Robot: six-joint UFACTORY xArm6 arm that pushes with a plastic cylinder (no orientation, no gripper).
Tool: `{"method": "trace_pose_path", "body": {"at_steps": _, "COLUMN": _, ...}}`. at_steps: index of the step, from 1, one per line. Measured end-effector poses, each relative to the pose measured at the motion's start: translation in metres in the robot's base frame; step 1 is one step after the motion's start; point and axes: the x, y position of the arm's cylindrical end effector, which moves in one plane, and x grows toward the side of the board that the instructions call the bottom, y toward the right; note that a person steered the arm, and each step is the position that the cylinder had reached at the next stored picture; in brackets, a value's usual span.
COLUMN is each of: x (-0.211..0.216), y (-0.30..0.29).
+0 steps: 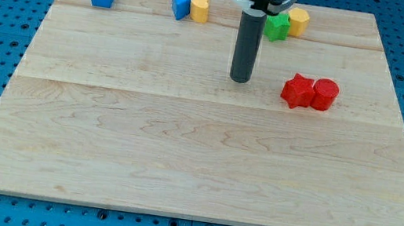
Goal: Move your arm to the top left
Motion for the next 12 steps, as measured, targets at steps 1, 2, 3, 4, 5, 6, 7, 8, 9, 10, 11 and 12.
{"method": "trace_pose_path", "body": {"at_steps": 1, "x": -0.037, "y": -0.043}}
{"method": "trace_pose_path", "body": {"at_steps": 2, "x": -0.05, "y": -0.074}}
{"method": "trace_pose_path", "body": {"at_steps": 3, "x": -0.05, "y": -0.083}}
{"method": "trace_pose_path", "body": {"at_steps": 4, "x": -0.05, "y": -0.089}}
{"method": "trace_pose_path", "body": {"at_steps": 5, "x": -0.05, "y": -0.089}}
{"method": "trace_pose_path", "body": {"at_steps": 6, "x": -0.036, "y": -0.04}}
{"method": "trace_pose_path", "body": {"at_steps": 7, "x": -0.036, "y": 0.026}}
{"method": "trace_pose_path", "body": {"at_steps": 8, "x": -0.036, "y": 0.031}}
{"method": "trace_pose_path", "body": {"at_steps": 9, "x": -0.05, "y": 0.055}}
{"method": "trace_pose_path", "body": {"at_steps": 10, "x": -0.068, "y": 0.059}}
{"method": "trace_pose_path", "body": {"at_steps": 11, "x": -0.051, "y": -0.016}}
{"method": "trace_pose_path", "body": {"at_steps": 12, "x": -0.051, "y": -0.095}}
